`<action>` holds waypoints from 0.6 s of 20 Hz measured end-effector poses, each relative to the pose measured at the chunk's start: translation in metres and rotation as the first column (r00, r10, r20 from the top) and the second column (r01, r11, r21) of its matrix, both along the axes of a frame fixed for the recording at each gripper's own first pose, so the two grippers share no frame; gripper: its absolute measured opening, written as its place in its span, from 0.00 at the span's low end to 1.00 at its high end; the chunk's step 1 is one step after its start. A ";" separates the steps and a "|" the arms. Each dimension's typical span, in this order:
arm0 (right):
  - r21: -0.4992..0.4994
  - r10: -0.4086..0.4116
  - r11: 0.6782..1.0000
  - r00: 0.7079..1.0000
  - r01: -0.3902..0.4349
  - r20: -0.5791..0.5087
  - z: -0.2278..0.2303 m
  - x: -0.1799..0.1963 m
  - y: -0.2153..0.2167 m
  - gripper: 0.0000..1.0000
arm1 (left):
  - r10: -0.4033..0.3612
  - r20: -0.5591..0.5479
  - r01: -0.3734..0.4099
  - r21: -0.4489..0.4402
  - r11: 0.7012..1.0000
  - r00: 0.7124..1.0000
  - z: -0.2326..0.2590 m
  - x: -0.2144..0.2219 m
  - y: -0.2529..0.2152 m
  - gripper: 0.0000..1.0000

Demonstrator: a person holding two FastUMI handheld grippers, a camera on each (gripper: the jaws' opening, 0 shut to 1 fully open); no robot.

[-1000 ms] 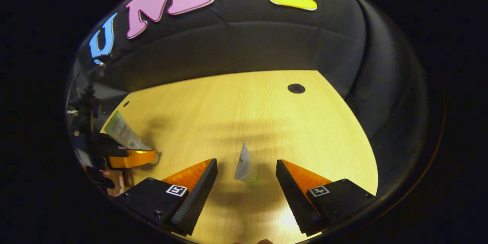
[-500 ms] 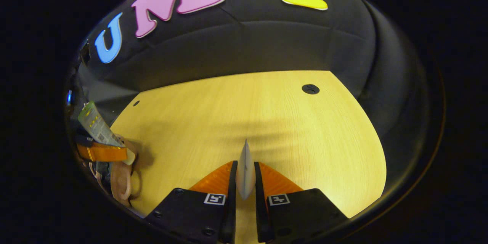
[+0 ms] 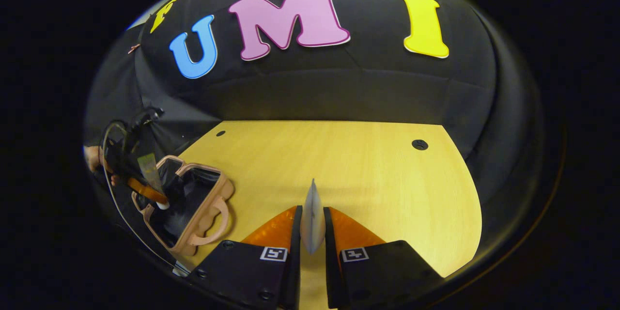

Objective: First open the suitcase, pack the skin care products into it, and then close the suitcase.

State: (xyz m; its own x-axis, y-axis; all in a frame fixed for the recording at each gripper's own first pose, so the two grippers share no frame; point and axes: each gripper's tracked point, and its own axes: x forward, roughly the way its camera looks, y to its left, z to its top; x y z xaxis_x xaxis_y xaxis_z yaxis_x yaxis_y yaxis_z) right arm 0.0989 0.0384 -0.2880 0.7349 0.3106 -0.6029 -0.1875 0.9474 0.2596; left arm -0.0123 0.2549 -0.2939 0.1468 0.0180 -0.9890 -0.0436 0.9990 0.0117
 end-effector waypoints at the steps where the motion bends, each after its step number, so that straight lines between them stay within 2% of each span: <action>1: 0.011 0.005 1.000 1.000 -0.005 0.003 0.007 -0.004 0.009 0.25 | 0.037 -0.067 -0.037 0.009 0.999 0.997 -0.013 -0.014 0.008 0.46; 3: 0.039 0.021 0.999 1.000 -0.022 0.013 0.020 -0.008 0.033 0.25 | 0.093 -0.172 -0.097 -0.017 0.995 0.981 -0.038 -0.035 0.010 0.47; 5: 0.027 0.060 0.998 0.998 -0.060 -0.001 0.027 -0.018 0.053 0.25 | 0.152 -0.209 -0.163 -0.035 0.986 0.966 -0.052 -0.042 0.013 0.49; 6: 0.010 0.078 0.997 0.997 -0.078 0.003 0.032 -0.020 0.061 0.25 | 0.167 -0.222 -0.183 -0.050 0.982 0.961 -0.064 -0.047 0.011 0.46; 7: -0.001 0.094 0.996 0.996 -0.094 0.007 0.037 -0.022 0.070 0.25 | 0.167 -0.197 -0.181 -0.058 0.982 0.966 -0.058 -0.044 0.013 0.51; 9: 0.004 0.121 0.993 0.993 -0.121 0.002 0.042 -0.030 0.096 0.25 | 0.135 -0.156 -0.148 -0.077 0.986 0.978 -0.056 -0.046 0.013 0.51; 11: 0.031 0.158 0.987 0.987 -0.157 -0.026 0.045 -0.043 0.129 0.25 | 0.120 -0.113 -0.133 -0.115 0.984 0.986 -0.048 -0.045 0.007 0.57; 12: 0.039 0.187 0.982 0.981 -0.185 -0.045 0.045 -0.052 0.147 0.25 | 0.107 -0.070 -0.115 -0.119 0.986 0.992 -0.039 -0.044 0.006 0.65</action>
State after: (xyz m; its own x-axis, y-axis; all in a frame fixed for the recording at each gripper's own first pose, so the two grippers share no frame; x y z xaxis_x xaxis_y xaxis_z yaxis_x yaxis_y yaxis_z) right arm 0.0474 0.1849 -0.2433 0.6325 0.4604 -0.6229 -0.3460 0.8874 0.3045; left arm -0.0562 0.2610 -0.3332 0.0877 -0.0909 -0.9920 -0.1574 0.9821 -0.1039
